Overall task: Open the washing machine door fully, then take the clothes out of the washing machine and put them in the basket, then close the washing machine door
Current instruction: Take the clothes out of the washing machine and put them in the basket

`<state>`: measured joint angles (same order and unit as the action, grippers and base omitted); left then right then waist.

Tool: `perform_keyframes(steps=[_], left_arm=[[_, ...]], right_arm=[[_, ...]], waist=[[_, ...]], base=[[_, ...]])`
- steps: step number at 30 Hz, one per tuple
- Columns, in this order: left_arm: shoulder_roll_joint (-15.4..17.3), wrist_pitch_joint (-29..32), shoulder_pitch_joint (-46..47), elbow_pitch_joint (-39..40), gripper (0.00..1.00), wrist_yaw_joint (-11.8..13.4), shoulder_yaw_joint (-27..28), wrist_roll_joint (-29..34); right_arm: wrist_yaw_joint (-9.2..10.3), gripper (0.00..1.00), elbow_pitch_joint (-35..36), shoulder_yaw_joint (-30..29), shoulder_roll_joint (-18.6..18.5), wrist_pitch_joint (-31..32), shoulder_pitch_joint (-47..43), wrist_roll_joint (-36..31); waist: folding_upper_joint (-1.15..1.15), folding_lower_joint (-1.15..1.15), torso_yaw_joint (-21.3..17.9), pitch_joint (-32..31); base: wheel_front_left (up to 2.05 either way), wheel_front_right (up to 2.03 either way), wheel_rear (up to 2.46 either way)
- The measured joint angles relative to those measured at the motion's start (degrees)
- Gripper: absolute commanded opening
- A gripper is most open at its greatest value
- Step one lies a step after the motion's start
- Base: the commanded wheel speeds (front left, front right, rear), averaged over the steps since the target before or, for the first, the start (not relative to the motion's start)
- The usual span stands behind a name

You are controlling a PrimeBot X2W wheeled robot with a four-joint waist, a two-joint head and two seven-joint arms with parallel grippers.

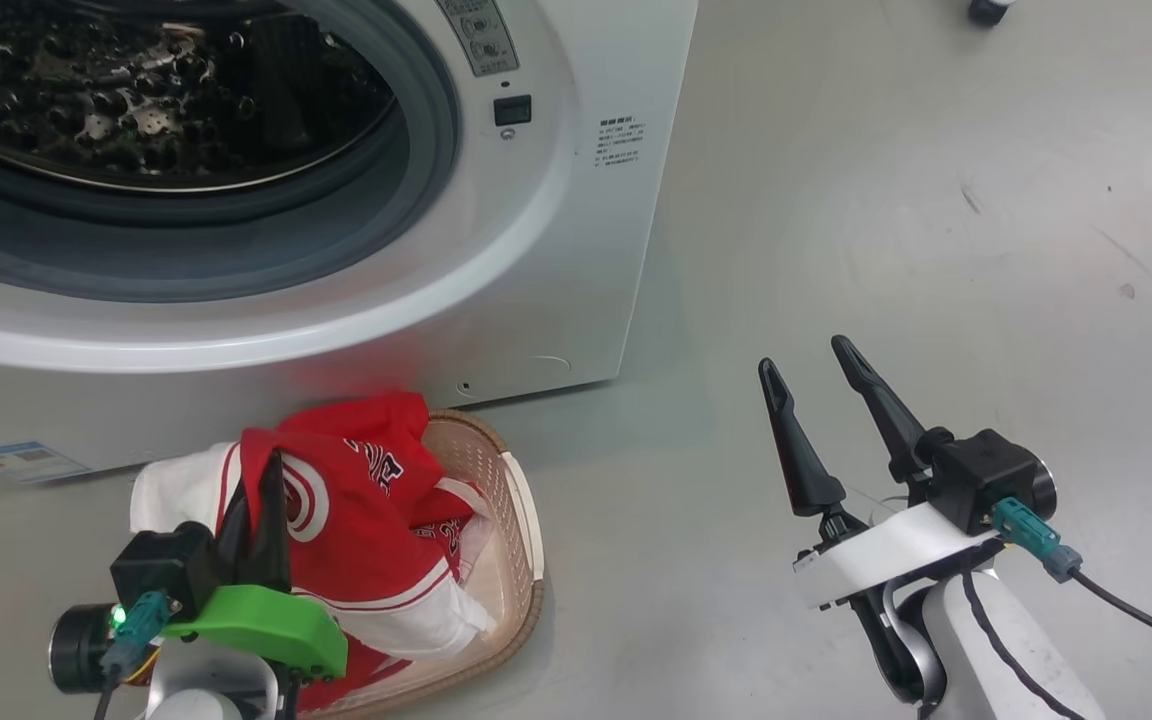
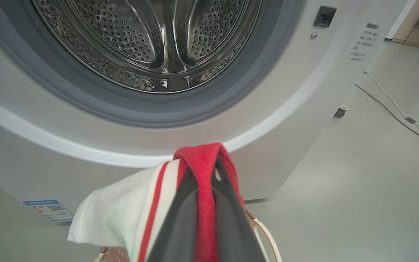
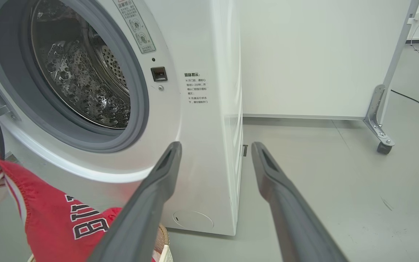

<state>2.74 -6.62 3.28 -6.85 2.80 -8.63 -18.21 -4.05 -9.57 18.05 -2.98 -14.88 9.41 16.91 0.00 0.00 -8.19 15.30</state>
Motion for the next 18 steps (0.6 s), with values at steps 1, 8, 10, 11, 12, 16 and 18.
perform_keyframes(steps=[1,8,10,11,12,16,18], left_arm=[[0.00,0.00,0.02,-0.76,0.00,0.00,-0.01,-0.21],[0.11,1.10,1.59,-6.46,0.00,-0.02,0.29,-0.41],[0.22,1.16,2.36,-7.47,0.00,-0.08,0.38,-0.41],[0.29,1.19,3.18,-8.34,0.00,-0.08,0.63,-0.41],[0.44,1.27,4.09,-9.42,0.00,-0.10,0.79,-0.41],[0.96,1.30,7.65,-13.27,0.00,-0.11,1.62,-0.44],[1.27,1.34,9.42,-15.32,0.00,-0.11,2.20,-0.44]], right_arm=[[0.00,1.00,0.20,0.00,-0.01,0.01,0.26,-0.03],[0.00,1.00,2.01,0.44,0.01,0.00,2.46,-0.37],[0.00,1.00,2.19,0.44,0.00,0.00,2.77,-0.38],[0.00,1.00,2.35,0.45,-0.01,0.00,3.16,-0.41],[0.00,1.00,2.61,0.46,-0.01,0.00,3.49,-0.46],[0.00,1.00,3.55,0.47,-0.01,0.00,5.06,-0.53],[0.00,1.00,3.93,0.53,-0.01,0.00,5.92,-0.53]], waist=[[0.00,0.00,-0.09,0.58],[0.00,0.00,-0.84,5.16],[0.00,0.00,-0.97,5.90],[0.00,0.00,-1.09,6.64],[0.00,0.00,-1.22,7.41],[0.00,0.00,-1.75,10.49],[0.00,0.01,-2.02,12.07]], base=[[0.00,0.00,0.00],[0.00,0.00,0.00],[0.00,0.00,0.00],[0.00,0.00,0.00],[0.00,0.00,0.00],[0.00,0.00,0.00],[0.00,0.00,0.00]])
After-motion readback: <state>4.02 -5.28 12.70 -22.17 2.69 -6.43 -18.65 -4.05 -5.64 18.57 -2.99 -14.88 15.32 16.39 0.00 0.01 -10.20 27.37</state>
